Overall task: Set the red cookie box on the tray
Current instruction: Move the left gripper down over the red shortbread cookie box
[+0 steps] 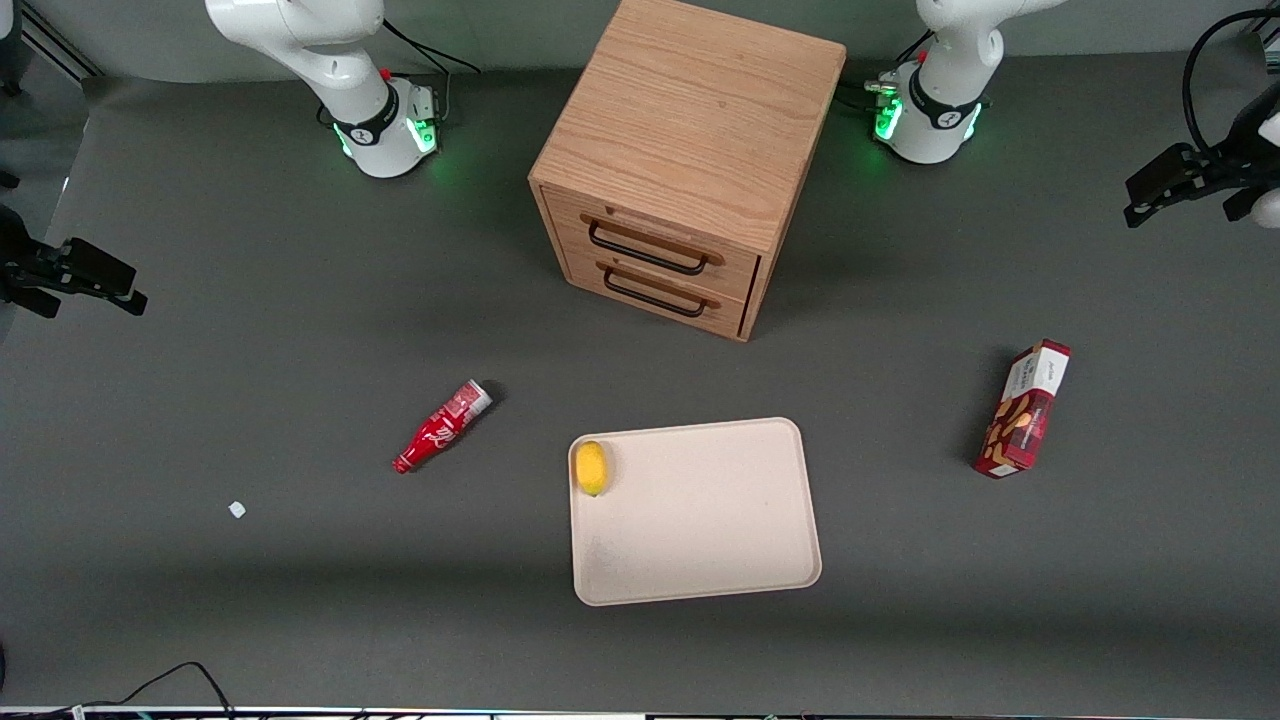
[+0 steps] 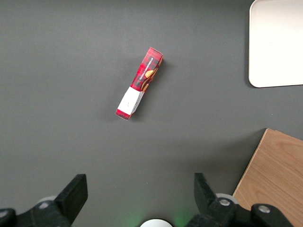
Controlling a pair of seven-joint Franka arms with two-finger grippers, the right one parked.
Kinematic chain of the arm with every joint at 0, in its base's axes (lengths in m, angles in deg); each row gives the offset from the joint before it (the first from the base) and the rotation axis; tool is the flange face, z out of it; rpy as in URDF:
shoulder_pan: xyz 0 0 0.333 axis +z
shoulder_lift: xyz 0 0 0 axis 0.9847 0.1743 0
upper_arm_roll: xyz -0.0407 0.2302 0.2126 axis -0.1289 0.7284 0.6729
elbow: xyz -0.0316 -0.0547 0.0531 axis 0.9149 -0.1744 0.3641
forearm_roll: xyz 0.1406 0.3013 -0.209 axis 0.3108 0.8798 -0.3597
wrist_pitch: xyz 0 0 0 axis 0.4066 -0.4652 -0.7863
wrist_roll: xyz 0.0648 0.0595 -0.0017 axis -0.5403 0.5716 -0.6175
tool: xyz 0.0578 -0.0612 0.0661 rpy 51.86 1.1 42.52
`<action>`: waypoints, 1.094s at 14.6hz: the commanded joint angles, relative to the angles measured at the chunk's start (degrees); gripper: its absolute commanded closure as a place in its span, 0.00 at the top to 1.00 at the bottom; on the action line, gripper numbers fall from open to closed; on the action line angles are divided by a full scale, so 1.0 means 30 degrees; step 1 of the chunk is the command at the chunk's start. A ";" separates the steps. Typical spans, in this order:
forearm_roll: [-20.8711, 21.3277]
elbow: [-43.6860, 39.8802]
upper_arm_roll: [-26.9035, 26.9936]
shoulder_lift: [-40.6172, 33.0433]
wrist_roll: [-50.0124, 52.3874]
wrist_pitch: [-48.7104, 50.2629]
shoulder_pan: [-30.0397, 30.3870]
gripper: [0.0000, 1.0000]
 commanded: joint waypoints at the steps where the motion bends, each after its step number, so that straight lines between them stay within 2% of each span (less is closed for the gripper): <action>1: -0.0011 -0.0402 -0.0189 0.0067 -0.0071 0.0272 0.0192 1.00; 5: -0.0011 -0.0373 -0.0189 0.0562 -0.0304 -0.0050 0.0192 1.00; 11: 0.0340 -0.0256 -0.0189 0.3608 -0.3140 -0.1893 0.0133 1.00; 14: 0.1450 0.0589 -0.0189 0.5044 -0.4231 -0.4112 0.0191 1.00; 16: 0.2387 0.2255 -0.0189 0.5369 -0.4464 -0.6368 0.0192 1.00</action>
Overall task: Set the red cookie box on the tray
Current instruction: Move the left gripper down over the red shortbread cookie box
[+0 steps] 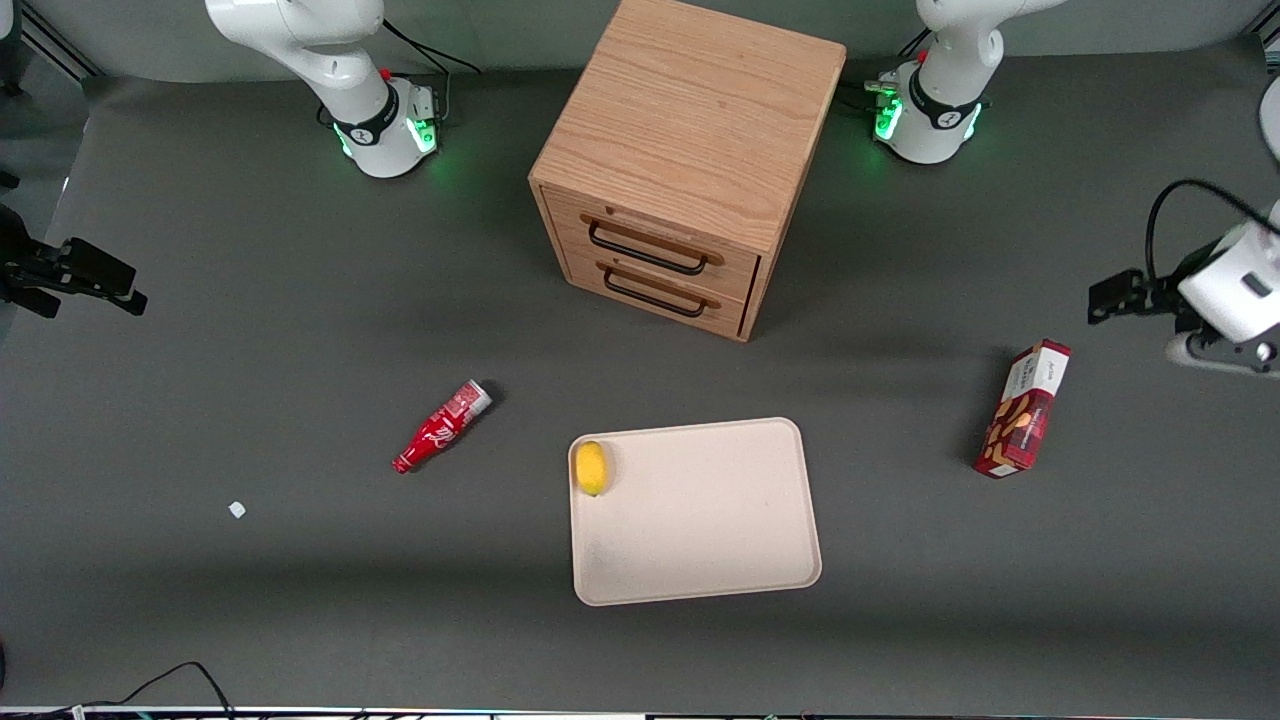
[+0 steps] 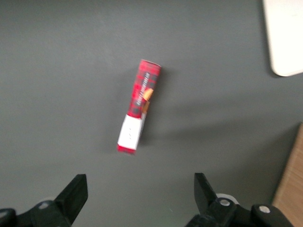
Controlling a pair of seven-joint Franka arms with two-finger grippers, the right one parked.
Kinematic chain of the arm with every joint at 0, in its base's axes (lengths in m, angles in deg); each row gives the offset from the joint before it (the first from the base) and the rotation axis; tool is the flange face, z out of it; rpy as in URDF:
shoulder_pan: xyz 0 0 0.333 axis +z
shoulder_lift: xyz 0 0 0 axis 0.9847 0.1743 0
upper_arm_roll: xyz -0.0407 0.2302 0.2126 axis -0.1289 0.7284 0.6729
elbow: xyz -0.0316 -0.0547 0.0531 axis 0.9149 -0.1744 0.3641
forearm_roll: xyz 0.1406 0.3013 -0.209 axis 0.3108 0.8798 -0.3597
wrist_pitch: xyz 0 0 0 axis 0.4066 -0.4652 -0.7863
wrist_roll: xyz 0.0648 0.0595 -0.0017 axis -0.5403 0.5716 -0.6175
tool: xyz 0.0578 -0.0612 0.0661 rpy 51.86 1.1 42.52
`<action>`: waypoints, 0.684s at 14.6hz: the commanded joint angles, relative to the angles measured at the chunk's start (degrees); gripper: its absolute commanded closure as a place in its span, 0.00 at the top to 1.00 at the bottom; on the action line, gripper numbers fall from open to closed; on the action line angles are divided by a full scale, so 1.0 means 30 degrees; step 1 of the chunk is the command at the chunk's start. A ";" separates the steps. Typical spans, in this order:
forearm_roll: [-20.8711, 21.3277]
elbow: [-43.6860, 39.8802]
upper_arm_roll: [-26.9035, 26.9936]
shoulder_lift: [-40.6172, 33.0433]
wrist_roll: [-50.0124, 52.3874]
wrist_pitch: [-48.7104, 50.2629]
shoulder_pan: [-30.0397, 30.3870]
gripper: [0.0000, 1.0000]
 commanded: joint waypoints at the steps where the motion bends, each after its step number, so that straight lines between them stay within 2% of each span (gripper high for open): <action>1: 0.1329 0.2435 -0.0136 0.0279 -0.0718 -0.3075 0.0140 1.00; 5: 0.1480 0.5954 -0.0048 0.0777 -0.1188 -0.8147 0.0404 1.00; 10: 0.1480 0.6633 0.0040 0.2797 -0.1716 -1.0844 0.0638 1.00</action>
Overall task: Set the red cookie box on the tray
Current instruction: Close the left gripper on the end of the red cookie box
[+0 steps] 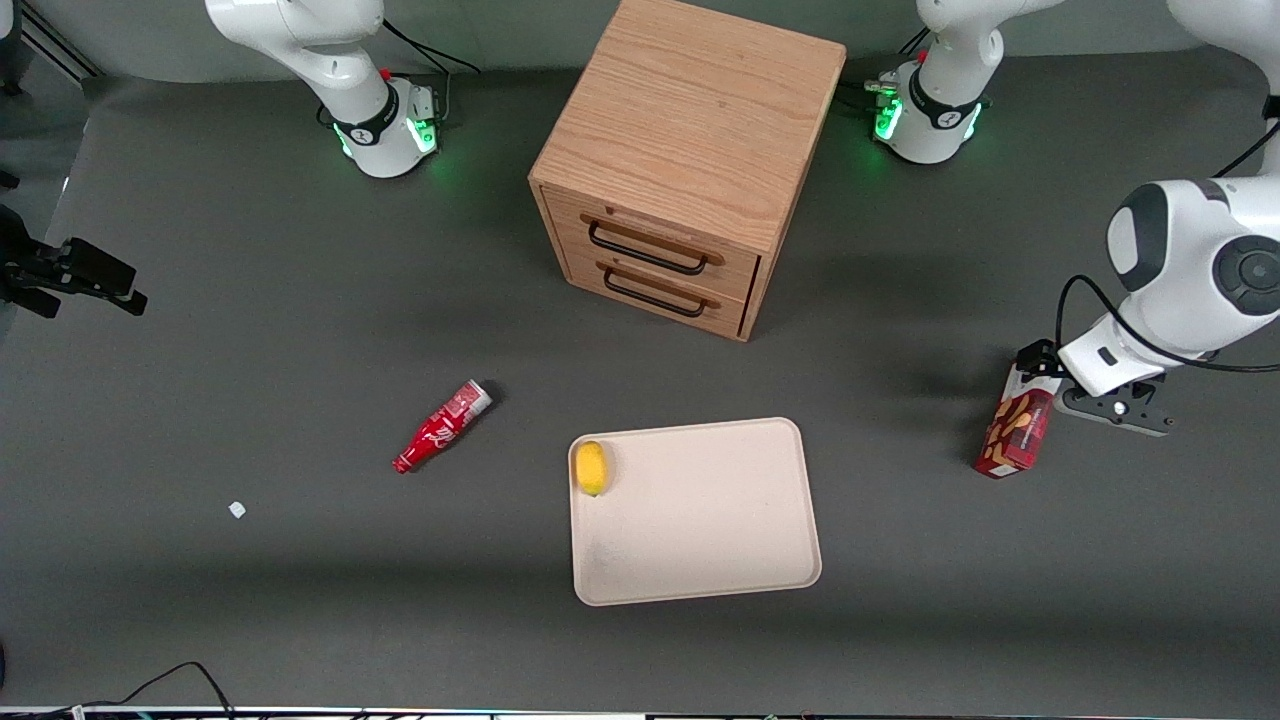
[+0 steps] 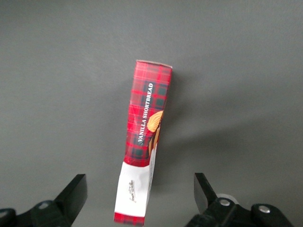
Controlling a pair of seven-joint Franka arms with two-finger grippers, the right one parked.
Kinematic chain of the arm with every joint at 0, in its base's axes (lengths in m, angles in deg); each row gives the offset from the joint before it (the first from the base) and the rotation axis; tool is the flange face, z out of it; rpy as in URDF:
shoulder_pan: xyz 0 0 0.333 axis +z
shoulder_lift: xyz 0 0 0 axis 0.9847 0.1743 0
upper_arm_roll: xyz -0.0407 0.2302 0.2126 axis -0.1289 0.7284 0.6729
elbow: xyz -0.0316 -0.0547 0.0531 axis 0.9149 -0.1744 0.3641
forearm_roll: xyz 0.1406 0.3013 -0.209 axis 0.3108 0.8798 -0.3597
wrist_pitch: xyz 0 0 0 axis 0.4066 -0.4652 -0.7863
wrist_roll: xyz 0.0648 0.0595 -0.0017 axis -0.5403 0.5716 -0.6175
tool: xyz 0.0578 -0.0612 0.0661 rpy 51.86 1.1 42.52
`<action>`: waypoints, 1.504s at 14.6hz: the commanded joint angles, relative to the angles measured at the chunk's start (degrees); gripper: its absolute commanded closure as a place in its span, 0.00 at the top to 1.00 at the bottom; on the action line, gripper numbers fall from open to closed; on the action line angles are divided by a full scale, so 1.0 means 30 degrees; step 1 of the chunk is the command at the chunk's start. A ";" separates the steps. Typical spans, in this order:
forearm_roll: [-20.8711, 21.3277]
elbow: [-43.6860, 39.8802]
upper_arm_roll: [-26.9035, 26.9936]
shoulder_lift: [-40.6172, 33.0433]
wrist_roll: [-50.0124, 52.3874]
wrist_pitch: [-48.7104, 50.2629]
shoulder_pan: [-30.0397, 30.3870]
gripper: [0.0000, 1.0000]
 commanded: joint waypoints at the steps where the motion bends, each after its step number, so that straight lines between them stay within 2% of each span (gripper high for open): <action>1: 0.0193 0.0320 -0.0051 0.0988 -0.0423 -0.1756 0.0205 1.00; 7: 0.0223 0.1053 0.0417 0.2483 -0.1240 -0.5067 0.0087 1.00; 12: 0.0223 0.1435 0.0652 0.2924 -0.1275 -0.5454 0.0116 1.00; 13: 0.0194 0.1436 0.0652 0.2954 -0.1273 -0.5454 0.0146 0.93; 15: 0.0223 0.1406 0.0652 0.2896 -0.1099 -0.5221 0.0059 0.40; 17: 0.0223 0.1406 0.0652 0.2837 -0.1097 -0.5044 0.0029 0.06; 18: 0.0223 0.1348 0.0652 0.2866 -0.1098 -0.5015 0.0029 0.00; 22: 0.0194 0.1144 0.0652 0.2633 -0.1156 -0.4956 0.0000 0.00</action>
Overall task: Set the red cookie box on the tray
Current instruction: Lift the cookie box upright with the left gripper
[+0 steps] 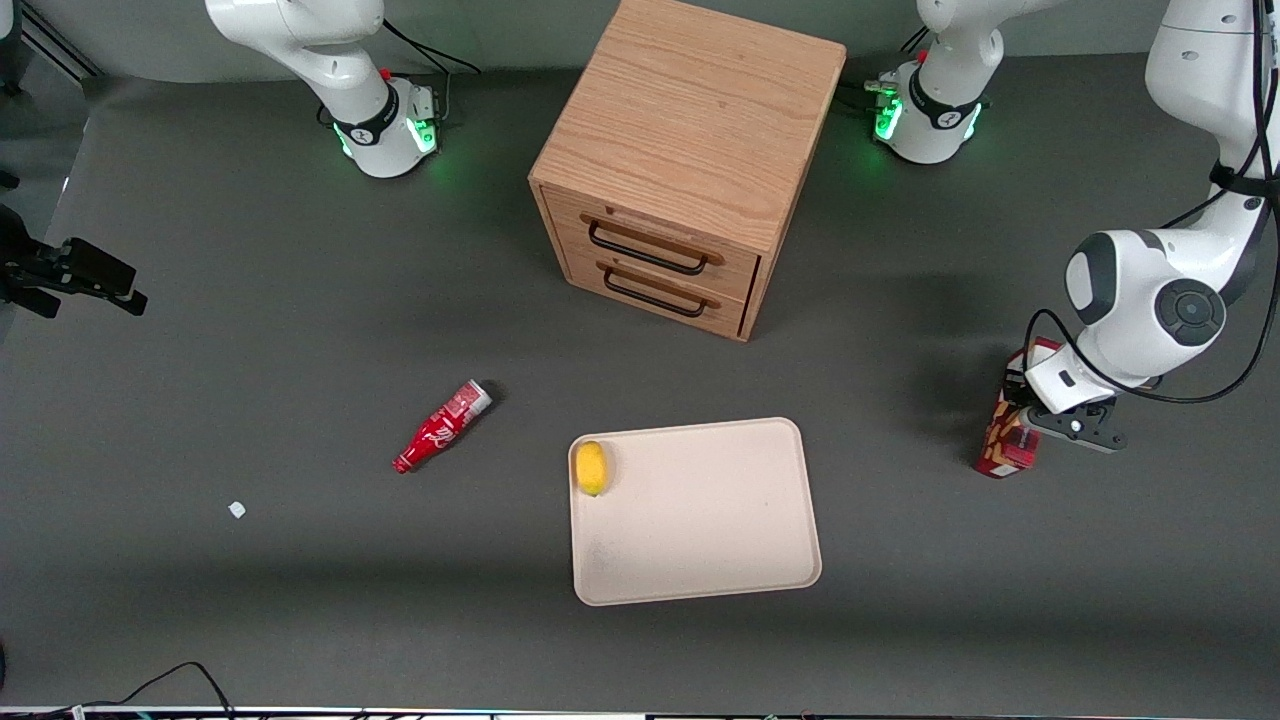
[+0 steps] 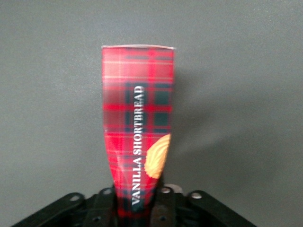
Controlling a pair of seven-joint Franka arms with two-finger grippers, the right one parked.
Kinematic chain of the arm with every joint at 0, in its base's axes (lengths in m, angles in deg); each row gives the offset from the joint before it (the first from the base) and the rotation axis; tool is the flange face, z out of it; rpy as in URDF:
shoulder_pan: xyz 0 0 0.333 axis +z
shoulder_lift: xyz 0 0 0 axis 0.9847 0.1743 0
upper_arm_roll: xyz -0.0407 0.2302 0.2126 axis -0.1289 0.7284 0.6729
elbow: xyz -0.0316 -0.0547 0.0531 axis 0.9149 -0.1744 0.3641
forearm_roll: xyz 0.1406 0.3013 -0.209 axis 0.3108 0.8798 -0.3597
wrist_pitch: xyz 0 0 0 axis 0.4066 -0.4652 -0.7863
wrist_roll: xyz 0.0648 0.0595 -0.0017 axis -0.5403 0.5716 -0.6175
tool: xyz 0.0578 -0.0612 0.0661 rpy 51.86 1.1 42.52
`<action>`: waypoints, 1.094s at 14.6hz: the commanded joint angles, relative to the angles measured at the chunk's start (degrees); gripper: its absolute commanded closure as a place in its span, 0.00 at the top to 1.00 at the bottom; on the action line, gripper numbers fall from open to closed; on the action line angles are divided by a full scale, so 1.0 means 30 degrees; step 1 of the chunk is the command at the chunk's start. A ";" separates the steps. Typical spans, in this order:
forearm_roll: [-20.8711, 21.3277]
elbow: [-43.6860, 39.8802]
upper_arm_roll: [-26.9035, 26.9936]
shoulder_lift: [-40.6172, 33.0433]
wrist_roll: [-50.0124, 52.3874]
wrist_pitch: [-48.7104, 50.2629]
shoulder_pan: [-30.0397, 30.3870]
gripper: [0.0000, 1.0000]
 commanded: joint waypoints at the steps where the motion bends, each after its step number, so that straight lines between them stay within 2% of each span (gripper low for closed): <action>1: 0.0159 -0.0218 0.0053 -0.0601 0.0059 0.0477 -0.0087 0.00; 7: -0.0337 -0.4020 -0.0297 -0.1978 0.0439 0.6652 -0.0146 0.00; 9: -0.1213 -0.5690 -0.0737 -0.2155 0.0936 0.8702 -0.0204 0.00; 11: -0.1947 -0.7739 -0.1205 -0.2040 0.2191 1.1016 -0.0495 0.00; 16: -0.1979 -1.2807 -0.2963 -0.0842 0.7052 1.4977 -0.2104 0.00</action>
